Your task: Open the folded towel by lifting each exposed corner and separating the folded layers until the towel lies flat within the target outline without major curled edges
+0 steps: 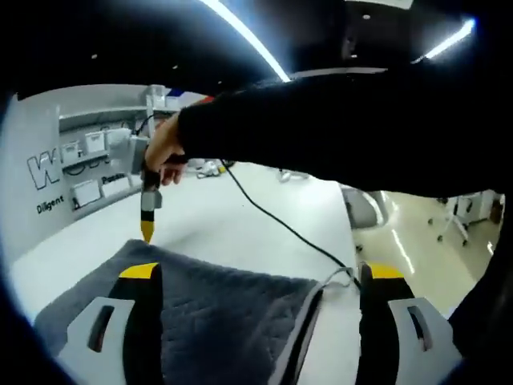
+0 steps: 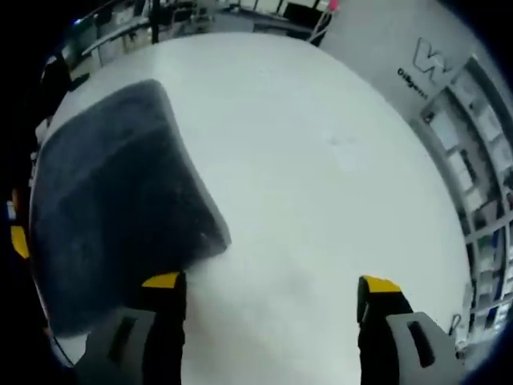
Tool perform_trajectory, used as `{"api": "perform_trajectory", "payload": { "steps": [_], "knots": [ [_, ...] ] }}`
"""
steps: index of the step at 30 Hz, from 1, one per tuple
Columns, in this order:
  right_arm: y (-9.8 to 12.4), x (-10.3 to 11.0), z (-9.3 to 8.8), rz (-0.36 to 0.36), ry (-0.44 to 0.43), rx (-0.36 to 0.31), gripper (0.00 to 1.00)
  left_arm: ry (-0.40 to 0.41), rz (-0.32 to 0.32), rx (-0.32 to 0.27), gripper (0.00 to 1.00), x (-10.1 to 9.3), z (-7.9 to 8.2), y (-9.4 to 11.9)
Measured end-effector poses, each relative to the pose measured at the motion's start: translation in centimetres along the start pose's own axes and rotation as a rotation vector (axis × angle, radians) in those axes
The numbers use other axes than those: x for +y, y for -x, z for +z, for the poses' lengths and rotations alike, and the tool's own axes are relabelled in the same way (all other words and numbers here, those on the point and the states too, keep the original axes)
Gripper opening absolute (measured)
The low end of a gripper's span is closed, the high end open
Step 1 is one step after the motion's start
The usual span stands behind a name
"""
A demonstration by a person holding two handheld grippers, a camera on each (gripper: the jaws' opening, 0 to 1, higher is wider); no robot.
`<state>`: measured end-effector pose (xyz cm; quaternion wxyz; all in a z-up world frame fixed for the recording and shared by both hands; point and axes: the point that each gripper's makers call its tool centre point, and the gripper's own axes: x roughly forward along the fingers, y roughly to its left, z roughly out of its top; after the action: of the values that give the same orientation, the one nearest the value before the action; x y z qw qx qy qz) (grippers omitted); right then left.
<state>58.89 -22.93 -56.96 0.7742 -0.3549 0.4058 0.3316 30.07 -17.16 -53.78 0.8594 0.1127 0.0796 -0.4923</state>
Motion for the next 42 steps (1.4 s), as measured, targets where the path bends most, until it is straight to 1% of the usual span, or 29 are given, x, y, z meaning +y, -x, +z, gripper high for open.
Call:
{"api": "perform_trajectory", "payload": {
  "steps": [1, 2, 4, 5, 6, 10, 12, 13, 16, 18, 22, 25, 28, 31, 33, 34, 36, 38, 39, 40, 42],
  "knots": [
    [0.4, -0.4, 0.5, -0.016, 0.000, -0.024, 0.97, 0.006, 0.016, -0.006, 1.00, 0.4, 0.3, 0.3],
    [0.8, -0.4, 0.6, -0.020, 0.005, -0.025, 1.00, 0.007, 0.023, -0.010, 1.00, 0.7, 0.5, 0.6],
    [1.8, -0.2, 0.9, -0.026, 0.016, -0.021, 1.00, 0.021, 0.046, -0.010, 1.00, 1.2, 0.7, 1.3],
    [2.3, -0.2, 1.0, -0.029, 0.021, -0.021, 1.00, 0.045, 0.063, -0.014, 1.00, 1.7, 0.9, 1.8],
    [2.8, -0.2, 1.2, -0.030, 0.022, -0.022, 1.00, 0.051, 0.064, -0.016, 1.00, 1.8, 1.0, 2.0],
    [4.5, 0.0, 2.5, -0.025, 0.014, -0.056, 1.00, 0.084, 0.099, -0.014, 1.00, 3.2, 1.0, 3.6],
    [5.2, 0.1, 3.1, -0.034, 0.025, -0.067, 1.00, 0.080, 0.139, -0.011, 1.00, 4.2, 0.9, 4.7],
    [5.5, 0.1, 3.4, -0.042, 0.038, -0.061, 1.00, 0.087, 0.155, -0.009, 1.00, 4.6, 0.6, 5.3],
    [6.1, 0.3, 4.1, -0.042, 0.057, -0.060, 1.00, 0.118, 0.178, 0.005, 1.00, 5.5, -0.3, 7.0],
    [6.5, 0.3, 4.7, -0.050, 0.065, -0.062, 1.00, 0.127, 0.187, 0.010, 1.00, 5.8, -0.5, 7.6],
    [7.0, 0.8, 5.9, -0.043, 0.082, -0.072, 1.00, 0.108, 0.236, 0.013, 1.00, 7.2, -0.4, 9.6],
    [7.5, 0.9, 6.6, -0.045, 0.119, -0.054, 1.00, 0.104, 0.262, 0.020, 1.00, 8.0, -0.2, 11.2],
    [8.1, 1.0, 7.6, -0.045, 0.130, -0.065, 1.00, 0.110, 0.302, 0.018, 1.00, 9.2, 0.1, 13.1],
    [8.4, 1.7, 9.0, -0.029, 0.123, -0.093, 1.00, 0.127, 0.340, 0.010, 1.00, 10.4, 0.2, 14.9],
    [8.5, 2.2, 9.9, -0.017, 0.137, -0.109, 1.00, 0.143, 0.367, 0.009, 1.00, 11.4, -0.1, 16.3],
    [8.5, 2.4, 10.3, -0.013, 0.143, -0.115, 1.00, 0.153, 0.393, 0.008, 1.00, 12.1, -0.3, 17.1],
    [8.6, 2.8, 11.2, 0.002, 0.150, -0.124, 1.00, 0.170, 0.419, 0.014, 1.00, 12.9, -0.8, 18.2],
    [8.5, 2.9, 12.2, 0.006, 0.149, -0.128, 1.00, 0.190, 0.447, 0.001, 1.00, 13.9, -1.1, 19.3],
    [8.5, 2.9, 12.4, 0.005, 0.152, -0.127, 1.00, 0.195, 0.470, -0.010, 1.00, 14.4, -1.4, 19.7],
    [8.4, 3.0, 12.9, -0.002, 0.165, -0.123, 1.00, 0.178, 0.510, -0.011, 1.00, 15.1, -1.9, 20.3],
    [8.5, 3.5, 13.8, 0.004, 0.181, -0.125, 1.00, 0.170, 0.558, 0.013, 0.98, 16.0, -3.1, 21.1]
  ]
}}
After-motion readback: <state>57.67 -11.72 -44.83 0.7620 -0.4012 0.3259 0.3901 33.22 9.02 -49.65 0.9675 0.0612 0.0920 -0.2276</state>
